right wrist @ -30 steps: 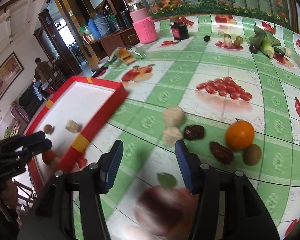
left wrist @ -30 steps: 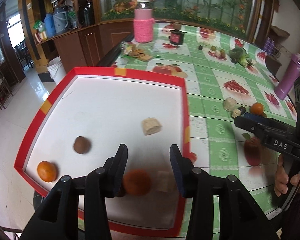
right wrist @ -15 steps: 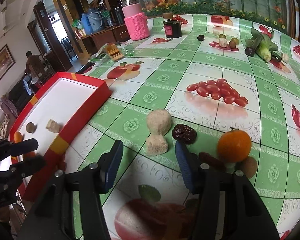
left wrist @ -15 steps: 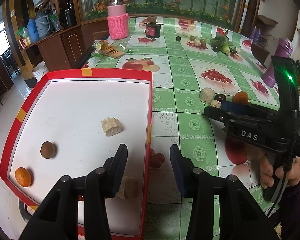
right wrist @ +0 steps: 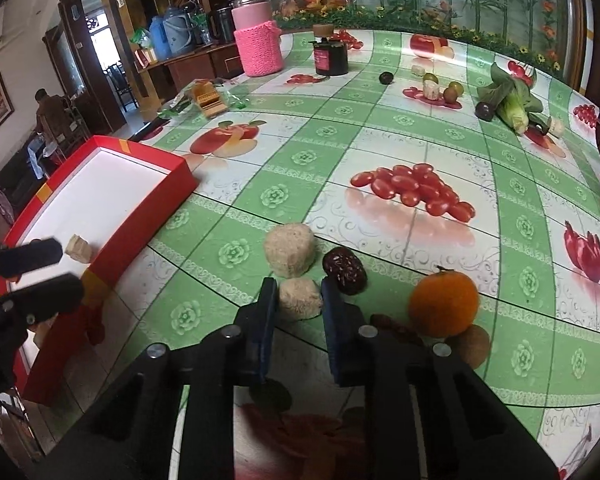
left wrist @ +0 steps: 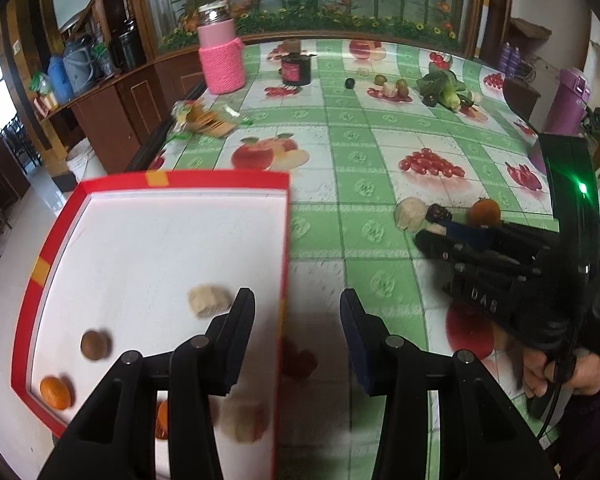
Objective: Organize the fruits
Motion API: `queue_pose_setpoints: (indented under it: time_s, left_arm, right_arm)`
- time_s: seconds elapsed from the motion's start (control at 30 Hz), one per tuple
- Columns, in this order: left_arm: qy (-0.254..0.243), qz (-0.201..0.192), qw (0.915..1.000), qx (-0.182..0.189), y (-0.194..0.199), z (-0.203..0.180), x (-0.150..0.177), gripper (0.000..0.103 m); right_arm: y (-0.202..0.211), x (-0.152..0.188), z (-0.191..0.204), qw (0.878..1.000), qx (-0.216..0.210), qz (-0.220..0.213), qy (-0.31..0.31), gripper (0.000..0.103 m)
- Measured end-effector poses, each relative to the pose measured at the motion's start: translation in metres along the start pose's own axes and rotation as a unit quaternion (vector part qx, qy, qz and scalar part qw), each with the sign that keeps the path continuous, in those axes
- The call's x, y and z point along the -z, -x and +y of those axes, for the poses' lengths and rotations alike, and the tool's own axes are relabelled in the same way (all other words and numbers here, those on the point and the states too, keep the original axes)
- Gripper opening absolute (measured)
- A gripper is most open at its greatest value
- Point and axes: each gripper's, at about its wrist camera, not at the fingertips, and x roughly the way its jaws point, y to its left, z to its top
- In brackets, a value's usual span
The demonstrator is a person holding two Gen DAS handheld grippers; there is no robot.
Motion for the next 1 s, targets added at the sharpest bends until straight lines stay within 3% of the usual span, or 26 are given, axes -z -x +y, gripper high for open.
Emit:
queue_pose_setpoints:
  time_s: [0.3, 0.5, 0.93, 1.0]
  left_arm:
    - [-0.046, 0.008, 0.9980, 0.042, -0.034, -0.045, -0.032, 0.044]
    - [-0.062, 0.012, 0.9953, 0.074, -0.048, -0.063, -0.042, 0.044]
    - [-0.067, 0.034, 0.9941, 0.079, -0.080, -0.074, -0.048, 0.044]
    - [-0.067, 0.034, 0.9939, 0.081, -0.082, -0.074, -0.048, 0.037]
  right_arm:
    - [0.005, -0.002, -0.035, 0.999, 0.037, 0.008, -0.026, 0.024]
    - [0.007, -0.004, -0.045, 0.999, 0.032, 0.013, -0.029, 0.024]
    - [0.007, -0.007, -0.062, 0.997, 0.023, 0.016, -0.067, 0.024]
    - [0.008, -0.007, -0.062, 0.997, 0.022, 0.016, -0.068, 0.024]
